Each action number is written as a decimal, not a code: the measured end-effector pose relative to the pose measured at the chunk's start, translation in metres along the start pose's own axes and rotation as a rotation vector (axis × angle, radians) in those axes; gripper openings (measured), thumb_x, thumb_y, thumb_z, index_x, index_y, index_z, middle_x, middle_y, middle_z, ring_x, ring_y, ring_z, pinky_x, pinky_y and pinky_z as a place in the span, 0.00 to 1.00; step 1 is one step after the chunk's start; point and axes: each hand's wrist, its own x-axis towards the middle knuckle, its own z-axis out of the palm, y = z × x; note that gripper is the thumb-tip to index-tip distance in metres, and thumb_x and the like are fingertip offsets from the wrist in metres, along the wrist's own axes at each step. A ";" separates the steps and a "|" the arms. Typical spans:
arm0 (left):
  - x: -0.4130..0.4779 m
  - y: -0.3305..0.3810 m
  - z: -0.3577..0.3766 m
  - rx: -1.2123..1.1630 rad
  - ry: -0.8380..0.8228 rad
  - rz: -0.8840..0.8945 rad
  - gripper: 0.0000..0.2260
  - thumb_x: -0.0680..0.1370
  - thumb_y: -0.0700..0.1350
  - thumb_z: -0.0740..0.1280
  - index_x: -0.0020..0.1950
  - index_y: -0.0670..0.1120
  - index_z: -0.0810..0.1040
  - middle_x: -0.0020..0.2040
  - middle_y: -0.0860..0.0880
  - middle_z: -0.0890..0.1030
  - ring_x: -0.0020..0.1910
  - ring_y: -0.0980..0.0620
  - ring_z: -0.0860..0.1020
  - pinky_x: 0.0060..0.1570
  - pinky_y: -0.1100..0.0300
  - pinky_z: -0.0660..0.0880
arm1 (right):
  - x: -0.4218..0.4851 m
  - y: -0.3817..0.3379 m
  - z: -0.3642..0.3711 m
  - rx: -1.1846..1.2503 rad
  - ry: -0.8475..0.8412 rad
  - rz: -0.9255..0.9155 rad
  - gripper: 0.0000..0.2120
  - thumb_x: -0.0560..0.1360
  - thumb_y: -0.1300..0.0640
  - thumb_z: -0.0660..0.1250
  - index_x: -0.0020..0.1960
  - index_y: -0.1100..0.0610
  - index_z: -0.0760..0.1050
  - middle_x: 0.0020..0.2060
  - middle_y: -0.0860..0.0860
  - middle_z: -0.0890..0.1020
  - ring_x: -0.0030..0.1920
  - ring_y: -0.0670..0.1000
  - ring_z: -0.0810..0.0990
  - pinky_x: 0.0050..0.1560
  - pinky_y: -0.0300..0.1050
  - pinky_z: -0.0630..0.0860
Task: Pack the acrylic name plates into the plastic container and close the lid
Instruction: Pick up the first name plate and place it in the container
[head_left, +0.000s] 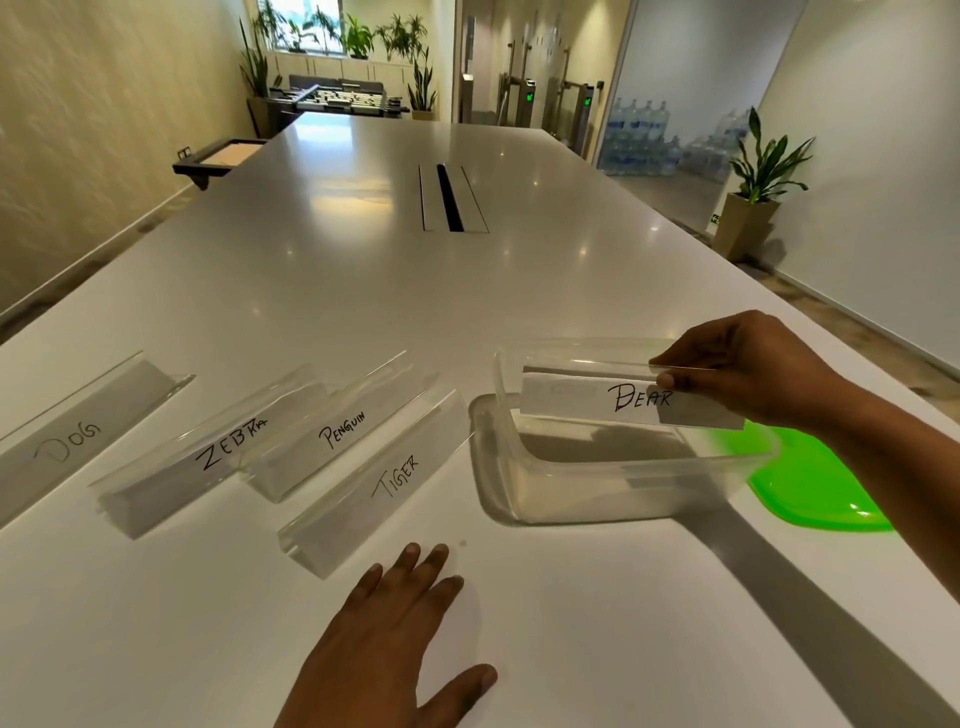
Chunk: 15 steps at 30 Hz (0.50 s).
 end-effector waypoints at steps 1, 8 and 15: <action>0.000 0.000 -0.002 -0.007 -0.001 -0.005 0.57 0.53 0.79 0.27 0.78 0.60 0.51 0.71 0.57 0.32 0.78 0.54 0.39 0.69 0.60 0.34 | 0.002 0.001 0.001 -0.012 -0.014 0.003 0.06 0.69 0.54 0.76 0.42 0.44 0.82 0.36 0.39 0.84 0.35 0.30 0.80 0.30 0.24 0.70; 0.001 -0.001 -0.001 0.013 0.028 0.022 0.54 0.57 0.80 0.29 0.77 0.59 0.58 0.74 0.55 0.38 0.79 0.50 0.45 0.72 0.55 0.41 | 0.013 0.006 0.012 -0.133 -0.058 -0.012 0.05 0.69 0.54 0.77 0.45 0.49 0.84 0.37 0.42 0.85 0.38 0.29 0.79 0.34 0.24 0.71; -0.006 0.002 -0.008 0.074 0.161 0.047 0.36 0.77 0.69 0.39 0.50 0.56 0.86 0.55 0.54 0.85 0.52 0.53 0.84 0.42 0.55 0.81 | 0.019 0.006 0.021 -0.160 -0.109 0.003 0.08 0.68 0.54 0.77 0.40 0.43 0.80 0.36 0.38 0.83 0.38 0.31 0.80 0.38 0.29 0.74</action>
